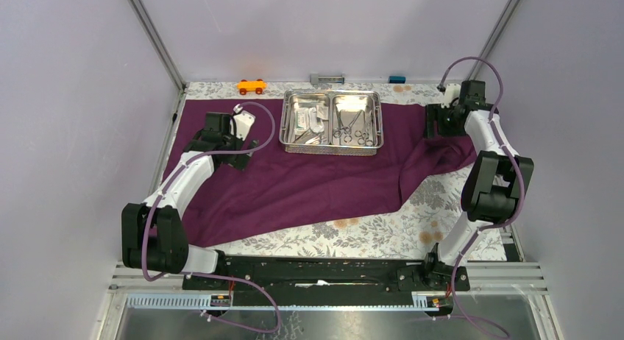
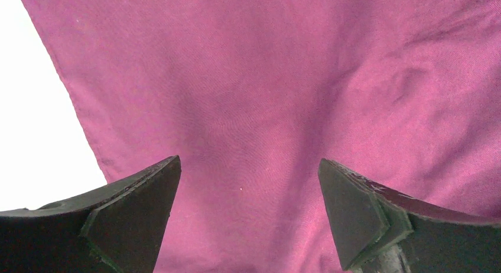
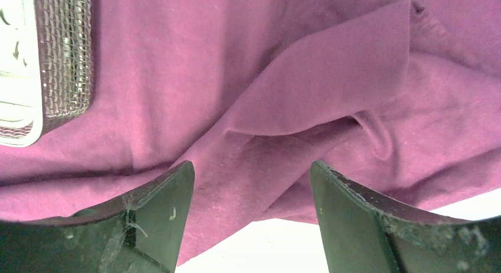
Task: Open and lay out the surgical kit
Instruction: Open the surgical kit at the center of the board.
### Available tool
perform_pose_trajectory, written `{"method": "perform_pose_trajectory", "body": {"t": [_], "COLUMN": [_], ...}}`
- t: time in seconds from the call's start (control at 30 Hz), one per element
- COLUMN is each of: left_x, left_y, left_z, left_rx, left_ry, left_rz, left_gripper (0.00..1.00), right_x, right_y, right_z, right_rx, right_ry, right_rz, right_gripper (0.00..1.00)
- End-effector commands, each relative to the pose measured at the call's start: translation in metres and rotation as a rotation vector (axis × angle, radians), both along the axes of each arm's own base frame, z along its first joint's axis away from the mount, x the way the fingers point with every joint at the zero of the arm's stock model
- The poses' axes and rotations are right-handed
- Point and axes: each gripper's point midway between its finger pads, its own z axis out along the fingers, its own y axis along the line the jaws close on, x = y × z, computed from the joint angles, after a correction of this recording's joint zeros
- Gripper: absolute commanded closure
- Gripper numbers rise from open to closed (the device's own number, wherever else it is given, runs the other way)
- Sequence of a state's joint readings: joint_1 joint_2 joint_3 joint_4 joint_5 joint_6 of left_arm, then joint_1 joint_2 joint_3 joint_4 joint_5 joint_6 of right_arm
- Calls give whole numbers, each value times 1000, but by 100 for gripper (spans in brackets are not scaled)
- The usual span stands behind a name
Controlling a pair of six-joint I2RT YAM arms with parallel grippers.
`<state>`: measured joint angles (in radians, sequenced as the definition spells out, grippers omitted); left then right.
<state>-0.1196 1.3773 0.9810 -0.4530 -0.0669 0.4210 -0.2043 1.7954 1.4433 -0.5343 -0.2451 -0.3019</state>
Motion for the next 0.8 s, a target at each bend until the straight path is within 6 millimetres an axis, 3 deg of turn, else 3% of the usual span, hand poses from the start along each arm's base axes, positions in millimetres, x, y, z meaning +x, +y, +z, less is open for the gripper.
{"method": "perform_pose_trajectory", "body": {"t": [0.0, 0.2, 0.47, 0.77], "left_x": [10, 8, 7, 10], "left_y": [-4, -5, -4, -5], "left_z": [17, 16, 15, 17], "left_rx": [-13, -13, -13, -20], "left_ry": [-77, -79, -81, -84], "left_rz": [-18, -23, -19, -20], "left_gripper": [1, 1, 1, 1], "right_x": [-4, -17, -23, -13], "right_y": [-1, 20, 38, 54], "right_z": [-20, -47, -74, -81], "right_rx": [63, 178, 287, 336], "right_ry": [35, 109, 205, 240], "right_rz": [-64, -38, -29, -19], "right_gripper": [23, 29, 30, 25]}}
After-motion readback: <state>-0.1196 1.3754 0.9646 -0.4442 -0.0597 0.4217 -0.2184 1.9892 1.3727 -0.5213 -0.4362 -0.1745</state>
